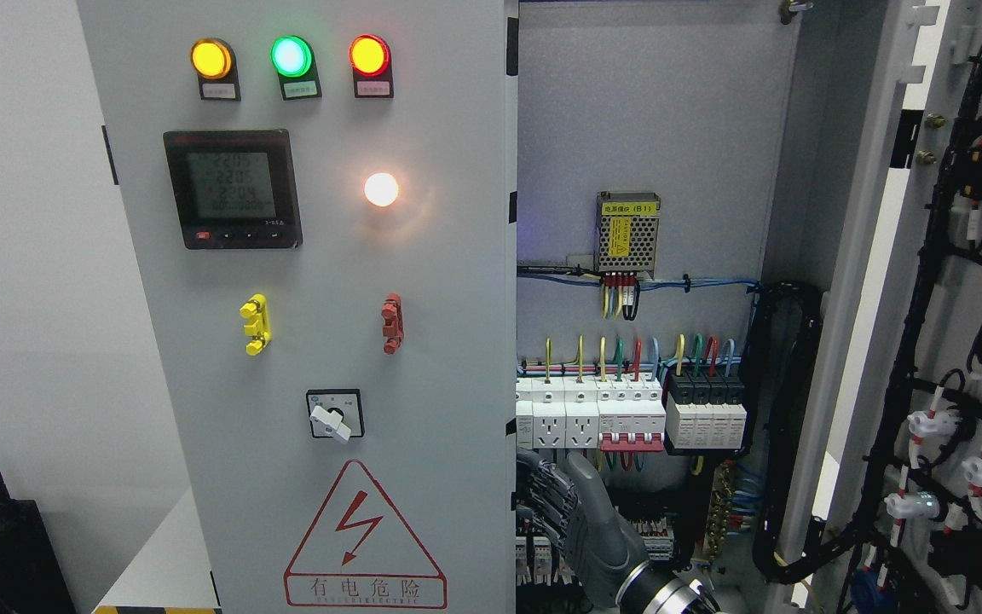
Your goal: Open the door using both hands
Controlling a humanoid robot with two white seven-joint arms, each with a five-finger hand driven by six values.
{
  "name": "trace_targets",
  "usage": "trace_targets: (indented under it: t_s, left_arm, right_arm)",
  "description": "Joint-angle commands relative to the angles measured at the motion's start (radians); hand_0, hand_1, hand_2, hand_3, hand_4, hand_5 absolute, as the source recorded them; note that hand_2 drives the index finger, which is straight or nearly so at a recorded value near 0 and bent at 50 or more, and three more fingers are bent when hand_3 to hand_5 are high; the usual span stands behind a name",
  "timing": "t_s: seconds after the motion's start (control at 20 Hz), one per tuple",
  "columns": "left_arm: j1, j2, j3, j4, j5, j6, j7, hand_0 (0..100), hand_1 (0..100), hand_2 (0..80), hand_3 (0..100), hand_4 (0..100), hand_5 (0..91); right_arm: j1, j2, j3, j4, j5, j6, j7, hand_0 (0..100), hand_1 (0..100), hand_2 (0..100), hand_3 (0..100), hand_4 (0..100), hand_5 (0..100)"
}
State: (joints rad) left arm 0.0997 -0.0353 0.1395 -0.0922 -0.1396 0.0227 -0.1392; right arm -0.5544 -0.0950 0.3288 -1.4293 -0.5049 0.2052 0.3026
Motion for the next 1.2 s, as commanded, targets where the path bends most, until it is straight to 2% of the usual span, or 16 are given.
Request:
trace_targets:
  t_s: [0.0,0.1,0.6,0.65,0.75,1.05,1.15]
  left_arm:
    - [0.000,0.000,0.000,0.000,0.000,0.000,0.000,0,0,0.0,0,3,0.0]
    - [0.000,0.000,0.000,0.000,0.000,0.000,0.000,0,0,0.0,0,3,0.0]
    - [0.000,0.000,0.000,0.000,0.000,0.000,0.000,0,0,0.0,0,3,0.0]
    - [0.000,0.000,0.000,0.000,0.000,0.000,0.000,0,0,0.0,0,3,0.0]
    - [0.000,0.000,-0.001,0.000,0.000,0.000,0.000,0,0,0.0,0,3,0.0]
    - [0.000,0.000,0.000,0.000,0.000,0.000,0.000,0,0,0.0,0,3,0.0]
    - [0.000,0.000,0.000,0.000,0.000,0.000,0.000,0,0,0.0,0,3,0.0]
  right_arm:
    - [-0.016,-0.014,-0.004,0.041,-0.007,0.000,0.027,0,0,0,0,0,0]
    - [-0.021,-0.015,-0.005,0.047,-0.007,0.002,0.039,0,0,0,0,0,0]
    - [-0.022,-0.015,0.001,0.035,-0.058,0.002,0.043,0,0,0,0,0,0]
    - [-0.022,-0.015,0.001,0.032,-0.058,0.002,0.047,0,0,0,0,0,0]
    - [-0.022,-0.015,0.001,0.027,-0.058,0.002,0.085,0,0,0,0,0,0]
    - [-0.022,-0.015,0.001,0.026,-0.058,0.002,0.095,0,0,0,0,0,0]
    - [-0.022,-0.015,0.003,0.026,-0.058,0.000,0.110,0,0,0,0,0,0]
